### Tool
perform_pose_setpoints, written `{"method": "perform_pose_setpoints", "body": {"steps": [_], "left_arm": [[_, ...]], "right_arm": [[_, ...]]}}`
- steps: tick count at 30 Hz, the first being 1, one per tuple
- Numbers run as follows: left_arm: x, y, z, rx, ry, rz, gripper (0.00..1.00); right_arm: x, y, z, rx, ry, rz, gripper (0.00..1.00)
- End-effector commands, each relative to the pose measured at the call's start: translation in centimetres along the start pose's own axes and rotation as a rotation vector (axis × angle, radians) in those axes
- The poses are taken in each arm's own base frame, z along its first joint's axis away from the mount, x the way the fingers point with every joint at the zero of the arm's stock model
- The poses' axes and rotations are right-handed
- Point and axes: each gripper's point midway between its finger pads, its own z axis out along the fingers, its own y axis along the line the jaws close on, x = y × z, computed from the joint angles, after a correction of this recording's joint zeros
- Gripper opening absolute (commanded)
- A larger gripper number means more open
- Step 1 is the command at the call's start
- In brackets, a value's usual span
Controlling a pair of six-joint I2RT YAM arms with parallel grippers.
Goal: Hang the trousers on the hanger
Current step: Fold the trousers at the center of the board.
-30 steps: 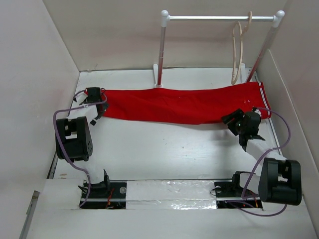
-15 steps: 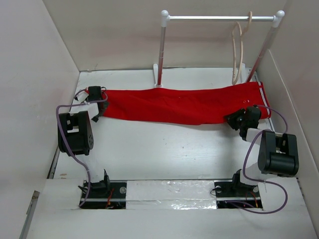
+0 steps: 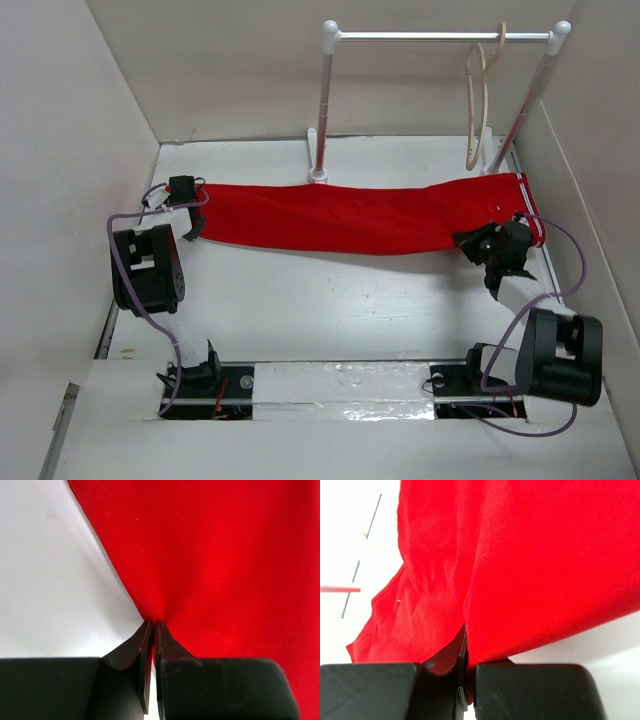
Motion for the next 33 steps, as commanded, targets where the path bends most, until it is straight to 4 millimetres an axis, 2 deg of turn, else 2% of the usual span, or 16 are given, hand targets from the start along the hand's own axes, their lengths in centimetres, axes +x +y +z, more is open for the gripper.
{"method": "perform_pose_setpoints", "body": {"steps": [1,4,10,11,13,14,15,16,17,18,19,22,26,29,31,33], "left_arm": [[-2.9,4.7,-2.2,-0.146,-0.098,0.034,0.0],[-3.9,5.1,-4.0,-0.134,-0.138,0.023,0.0],[-4.8,10.1,-7.1,-0.285,-0.212,-0.002,0.0],[-4.8,11.3,-7.9,-0.333,-0.227,-0.008,0.0],[-5.6,11.8,-9.6,-0.307,-0.28,-0.077,0.0],[-6.0,11.0,-10.0,-0.253,-0.297,-0.096,0.0],[-6.6,10.4,-11.1,-0.196,-0.319,-0.116,0.0],[-6.8,10.1,-11.5,-0.169,-0.322,-0.113,0.05],[-6.9,9.2,-11.9,-0.117,-0.316,-0.116,0.18],[-7.3,8.8,-12.6,-0.082,-0.324,-0.123,0.47],[-7.7,8.3,-13.1,-0.058,-0.33,-0.124,0.57],[-8.5,6.2,-14.8,0.06,-0.328,-0.135,0.68],[-7.3,-0.1,-19.4,0.348,-0.329,-0.07,0.63],[-5.7,-3.2,-22.6,0.539,-0.316,-0.052,0.53],[-3.7,-4.3,-23.9,0.642,-0.277,-0.043,0.32],[-2.1,-5.7,-25.2,0.77,-0.22,-0.031,0.0]], "right_arm": [[-1.4,-0.5,-2.2,0.017,-0.089,-0.064,0.0],[-1.4,-0.9,-4.6,0.022,-0.119,-0.09,0.0],[1.7,-1.8,-8.4,-0.001,-0.068,-0.118,0.01],[1.3,-0.9,-9.3,-0.04,-0.105,-0.129,0.05],[1.8,-1.0,-10.0,-0.048,-0.107,-0.128,0.23],[1.7,-0.9,-10.2,-0.049,-0.116,-0.125,0.51],[1.4,-1.2,-10.5,-0.027,-0.132,-0.122,0.65],[1.1,-1.2,-10.7,-0.011,-0.143,-0.119,0.89],[0.0,-0.5,-11.1,-0.006,-0.169,-0.127,0.95],[-0.8,-0.7,-11.2,0.025,-0.192,-0.129,1.0],[-1.2,-1.2,-11.1,0.063,-0.192,-0.119,1.0],[-3.5,-2.0,-10.8,0.125,-0.241,-0.078,1.0],[-6.5,-4.7,-10.8,0.212,-0.291,0.017,1.0],[-8.5,-8.0,-11.3,0.29,-0.354,0.121,1.0],[-9.1,-10.0,-11.4,0.301,-0.373,0.19,1.0],[-9.0,-11.1,-10.5,0.28,-0.355,0.253,1.0]]}}
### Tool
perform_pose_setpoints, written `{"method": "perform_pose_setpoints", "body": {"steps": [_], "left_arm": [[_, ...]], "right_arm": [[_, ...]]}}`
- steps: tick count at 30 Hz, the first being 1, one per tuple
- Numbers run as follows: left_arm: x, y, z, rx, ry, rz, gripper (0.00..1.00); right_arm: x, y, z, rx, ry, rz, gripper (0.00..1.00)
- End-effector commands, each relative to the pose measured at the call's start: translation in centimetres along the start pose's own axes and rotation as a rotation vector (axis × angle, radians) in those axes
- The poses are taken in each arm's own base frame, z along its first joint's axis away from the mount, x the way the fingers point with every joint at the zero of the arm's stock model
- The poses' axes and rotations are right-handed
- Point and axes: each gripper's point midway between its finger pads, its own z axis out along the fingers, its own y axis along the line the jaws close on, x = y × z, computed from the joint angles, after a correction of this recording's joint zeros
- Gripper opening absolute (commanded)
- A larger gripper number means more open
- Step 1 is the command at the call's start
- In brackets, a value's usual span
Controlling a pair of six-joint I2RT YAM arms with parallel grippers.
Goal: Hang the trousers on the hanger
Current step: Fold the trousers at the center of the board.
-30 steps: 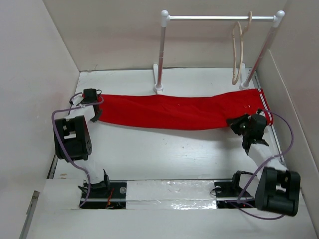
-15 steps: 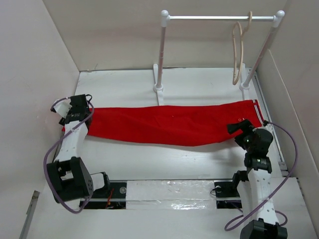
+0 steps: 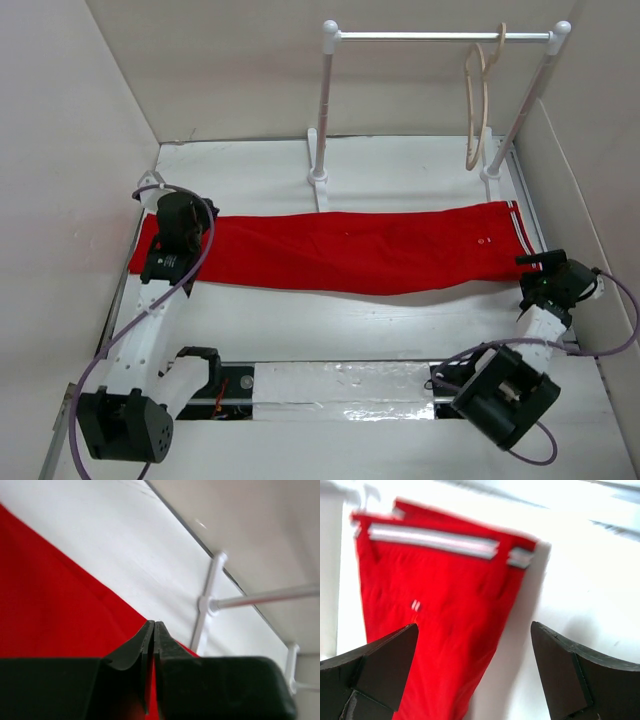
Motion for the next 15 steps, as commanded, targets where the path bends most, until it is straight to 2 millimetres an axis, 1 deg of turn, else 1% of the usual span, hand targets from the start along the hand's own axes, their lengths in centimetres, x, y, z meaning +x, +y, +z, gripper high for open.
{"method": "perform_pose_setpoints", "body": {"steps": [1,2,3,4,5,6,7,8,9,10,11,12,13,14,15], "left_arm": [[2.1,-2.9,-1.0,0.209,0.065,-0.03,0.0],[2.8,-3.8,-1.4,0.265,0.087,-0.034,0.0],[3.0,-4.0,-1.8,0.291,0.093,-0.039,0.0],[4.4,-3.2,-1.6,0.295,0.122,-0.04,0.0],[4.9,-4.1,-2.1,0.36,0.144,-0.051,0.0],[5.2,-4.1,-2.4,0.382,0.152,-0.057,0.0],[6.5,-3.7,-2.4,0.388,0.18,-0.062,0.0],[7.2,-4.5,-2.9,0.43,0.196,-0.061,0.0],[8.0,-4.7,-3.0,0.444,0.215,-0.056,0.0],[8.9,-4.9,-3.3,0.456,0.235,-0.049,0.0],[9.9,-5.9,-3.9,0.486,0.252,-0.034,0.0],[10.7,-6.1,-4.1,0.492,0.268,-0.023,0.0],[11.3,-6.4,-4.3,0.499,0.278,-0.014,0.0],[11.6,-6.7,-4.4,0.503,0.27,-0.004,0.0],[12.9,-7.1,-5.0,0.517,0.295,0.024,0.0]], "right_arm": [[-1.2,0.4,1.4,-0.07,-0.014,0.08,1.0],[-0.8,0.1,1.9,-0.062,0.004,0.105,1.0],[0.2,-0.5,2.6,-0.044,0.058,0.126,1.0],[0.0,-0.3,3.1,-0.05,0.06,0.128,1.0],[0.1,-0.3,3.5,-0.051,0.073,0.155,1.0],[0.3,-0.3,3.8,-0.056,0.083,0.171,1.0],[0.4,-0.6,4.5,-0.051,0.089,0.183,0.99],[0.4,-0.7,4.8,-0.043,0.091,0.188,0.97],[0.3,-0.8,5.0,-0.037,0.09,0.19,0.95],[0.1,-0.9,5.3,-0.036,0.079,0.193,0.9],[-0.1,-0.8,5.3,-0.045,0.07,0.198,0.68],[0.0,-0.8,5.2,-0.05,0.06,0.199,0.55],[-0.6,-0.3,5.1,-0.075,0.028,0.195,0.39],[-1.5,0.7,4.4,-0.119,-0.013,0.195,0.14],[-1.9,1.3,3.9,-0.146,-0.034,0.185,0.06]]}}
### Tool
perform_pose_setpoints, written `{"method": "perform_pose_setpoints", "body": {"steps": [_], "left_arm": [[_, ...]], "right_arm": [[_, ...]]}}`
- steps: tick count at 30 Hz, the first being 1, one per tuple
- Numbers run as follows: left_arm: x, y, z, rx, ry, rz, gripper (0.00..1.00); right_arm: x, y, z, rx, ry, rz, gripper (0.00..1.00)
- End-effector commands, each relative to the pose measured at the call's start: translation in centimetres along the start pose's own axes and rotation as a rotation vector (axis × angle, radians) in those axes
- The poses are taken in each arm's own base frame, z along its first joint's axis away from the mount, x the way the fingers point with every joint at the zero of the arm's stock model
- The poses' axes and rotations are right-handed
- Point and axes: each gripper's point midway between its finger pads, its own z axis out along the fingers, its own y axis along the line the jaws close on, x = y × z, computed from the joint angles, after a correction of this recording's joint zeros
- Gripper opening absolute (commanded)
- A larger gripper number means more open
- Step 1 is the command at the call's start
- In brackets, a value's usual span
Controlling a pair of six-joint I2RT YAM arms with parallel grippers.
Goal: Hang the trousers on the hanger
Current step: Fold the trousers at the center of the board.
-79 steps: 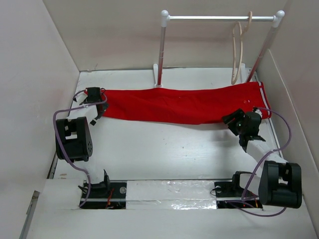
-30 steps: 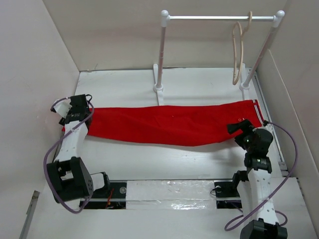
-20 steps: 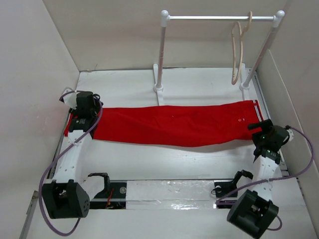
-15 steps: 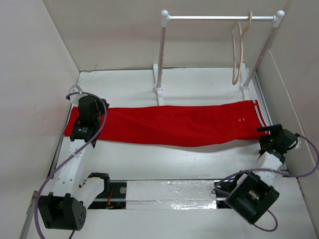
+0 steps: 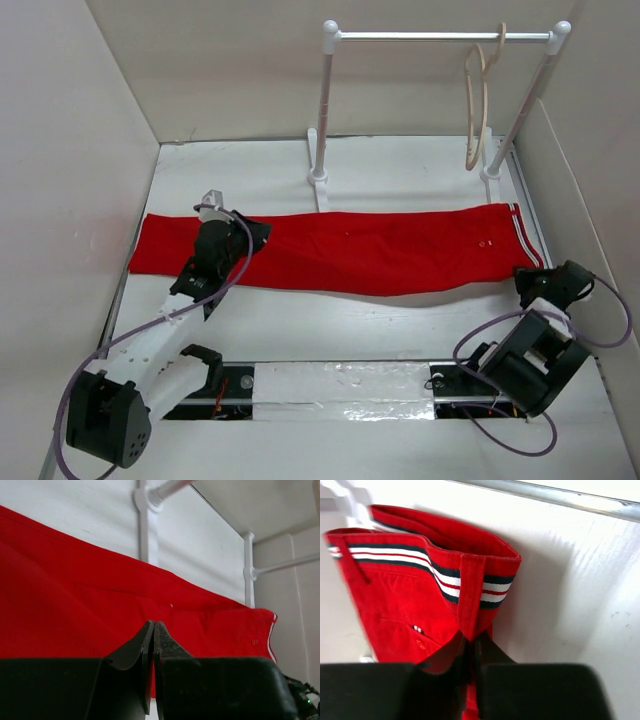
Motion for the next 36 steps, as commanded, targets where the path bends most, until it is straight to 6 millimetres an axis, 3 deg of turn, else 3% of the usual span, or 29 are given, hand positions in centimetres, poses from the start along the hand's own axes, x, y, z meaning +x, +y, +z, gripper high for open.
{"method": "perform_pose_setpoints", "body": {"steps": [1,2,3,4,5,6,7,9,10,12,14,19,24,25,26,27,29,30,31,32,36], "left_arm": [[0.4,-3.1,0.2,0.095,-0.042,0.044,0.0],[0.7,-2.8,0.4,0.078,-0.049,0.058,0.0],[2.6,-2.5,0.7,0.072,-0.004,0.08,0.0],[3.9,-2.3,0.9,0.072,0.025,0.09,0.0],[5.9,-2.5,1.2,0.08,0.068,0.107,0.0],[6.2,-1.7,1.6,0.058,0.069,0.111,0.0],[8.6,-2.2,1.3,0.073,0.121,0.135,0.0],[10.9,-2.2,1.6,0.035,0.132,0.177,0.0],[12.8,-3.7,1.1,0.067,0.163,0.194,0.0],[14.3,-3.5,1.6,0.032,0.163,0.215,0.0],[15.7,-4.6,1.9,0.055,0.183,0.209,0.0],[20.4,-3.4,3.2,0.004,0.256,0.259,0.0],[25.0,-1.3,3.7,-0.078,0.334,0.361,0.0],[25.9,-1.8,3.6,-0.071,0.344,0.381,0.0],[26.3,-0.9,3.5,-0.108,0.352,0.415,0.0],[27.0,0.0,3.6,-0.138,0.364,0.445,0.0],[27.2,0.4,3.4,-0.162,0.366,0.461,0.0],[27.2,0.4,3.3,-0.162,0.37,0.456,0.0],[26.9,0.3,2.9,-0.153,0.369,0.439,0.0],[27.0,-0.4,2.6,-0.123,0.366,0.426,0.0],[25.9,-2.7,1.1,-0.055,0.369,0.387,0.0]], "right_arm": [[-2.4,4.5,-1.6,-0.17,-0.122,-0.045,0.01],[-3.3,6.3,-3.2,-0.225,-0.173,-0.087,0.0],[-3.0,8.1,-4.3,-0.261,-0.168,-0.126,0.0],[-2.7,8.5,-5.2,-0.276,-0.173,-0.153,0.0],[-2.9,11.2,-7.8,-0.344,-0.212,-0.221,0.0],[-3.7,13.0,-9.5,-0.399,-0.262,-0.262,0.0],[-2.6,14.4,-10.9,-0.446,-0.245,-0.304,0.0],[-2.4,17.9,-15.4,-0.554,-0.301,-0.417,0.0],[-1.7,18.2,-16.3,-0.558,-0.284,-0.446,0.0],[-0.3,20.9,-19.4,-0.647,-0.267,-0.53,0.0],[2.1,22.4,-21.3,-0.727,-0.191,-0.584,0.0],[5.0,27.7,-28.1,-0.952,-0.108,-0.642,0.0],[8.6,31.0,-31.4,-1.081,0.028,-0.663,0.0],[9.7,31.5,-32.6,-1.125,0.064,-0.659,0.0],[10.0,32.3,-33.7,-1.159,0.074,-0.651,0.0],[11.0,33.0,-33.4,-1.161,0.101,-0.657,0.0],[12.8,34.6,-35.7,-1.225,0.152,-0.674,0.0],[13.9,35.1,-36.1,-1.232,0.179,-0.686,0.0],[15.2,35.7,-34.8,-1.181,0.183,-0.702,0.0],[16.7,35.9,-36.0,-1.201,0.209,-0.708,0.0],[17.1,38.3,-36.7,-1.167,0.131,-0.665,0.0]]}}
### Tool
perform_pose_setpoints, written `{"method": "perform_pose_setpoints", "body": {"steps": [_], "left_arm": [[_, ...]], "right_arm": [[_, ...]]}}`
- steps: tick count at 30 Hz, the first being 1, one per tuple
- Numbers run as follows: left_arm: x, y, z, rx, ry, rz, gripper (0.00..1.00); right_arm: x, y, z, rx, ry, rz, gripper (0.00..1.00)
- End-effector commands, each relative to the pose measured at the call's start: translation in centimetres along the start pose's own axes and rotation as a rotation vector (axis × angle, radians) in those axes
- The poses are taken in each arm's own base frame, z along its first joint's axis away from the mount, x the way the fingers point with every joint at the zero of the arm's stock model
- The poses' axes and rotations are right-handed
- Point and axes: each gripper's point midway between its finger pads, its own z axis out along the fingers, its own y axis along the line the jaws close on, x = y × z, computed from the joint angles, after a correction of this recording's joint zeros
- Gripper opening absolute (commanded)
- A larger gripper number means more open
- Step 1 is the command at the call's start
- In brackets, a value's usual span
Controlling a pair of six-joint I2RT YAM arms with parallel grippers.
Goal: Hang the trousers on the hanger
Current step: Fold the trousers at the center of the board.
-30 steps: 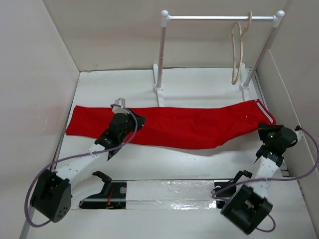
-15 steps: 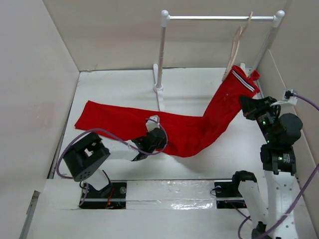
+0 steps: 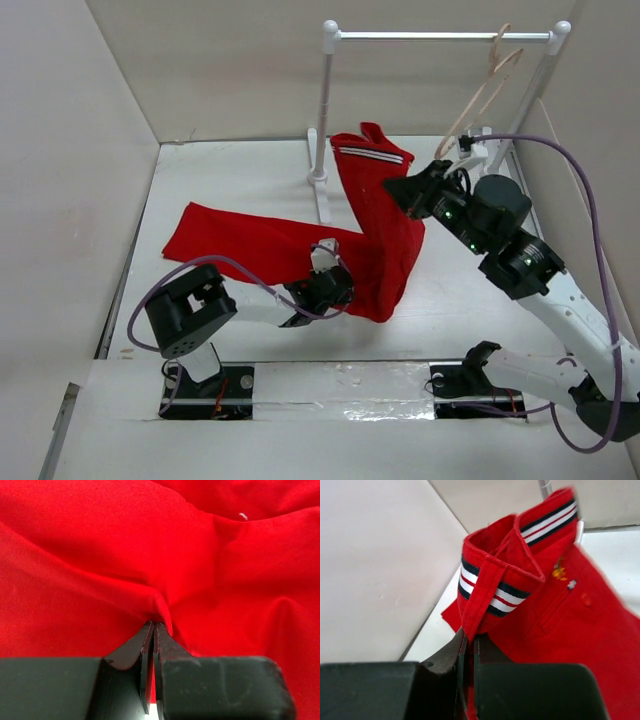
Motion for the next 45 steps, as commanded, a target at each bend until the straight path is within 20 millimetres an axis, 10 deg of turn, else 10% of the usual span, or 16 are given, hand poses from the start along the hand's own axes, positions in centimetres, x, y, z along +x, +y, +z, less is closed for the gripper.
{"method": "perform_pose_setpoints", "body": {"steps": [1,8,19,24,28,35,39,45], "left_arm": [[-0.2,-0.5,-2.4,0.023,0.015,0.005,0.0],[-0.5,-5.1,-2.8,0.129,-0.002,-0.015,0.0],[5.5,-16.1,1.6,0.34,0.123,-0.086,0.0],[1.6,-20.0,-0.2,0.392,0.035,-0.085,0.16],[-3.6,-16.0,-2.5,0.337,-0.086,-0.113,0.68],[-13.7,-4.0,-9.1,0.141,-0.321,-0.179,0.62],[-22.3,0.6,-16.5,0.199,-0.538,-0.331,0.52],[-29.2,4.9,-24.9,0.219,-0.748,-0.392,0.41]], "right_arm": [[-7.5,2.5,-0.6,0.009,-0.263,0.011,0.0],[-9.5,2.9,1.8,-0.02,-0.28,0.033,0.0],[-13.1,4.3,2.6,-0.046,-0.3,0.013,0.0],[-12.0,3.0,3.2,-0.019,-0.263,-0.007,0.0],[-10.8,2.3,3.8,-0.014,-0.255,-0.005,0.0],[-9.6,3.2,6.0,-0.037,-0.225,0.004,0.0],[-8.0,6.0,8.2,-0.07,-0.2,0.009,0.0],[0.0,11.2,14.5,-0.123,-0.096,0.002,0.0]]}}
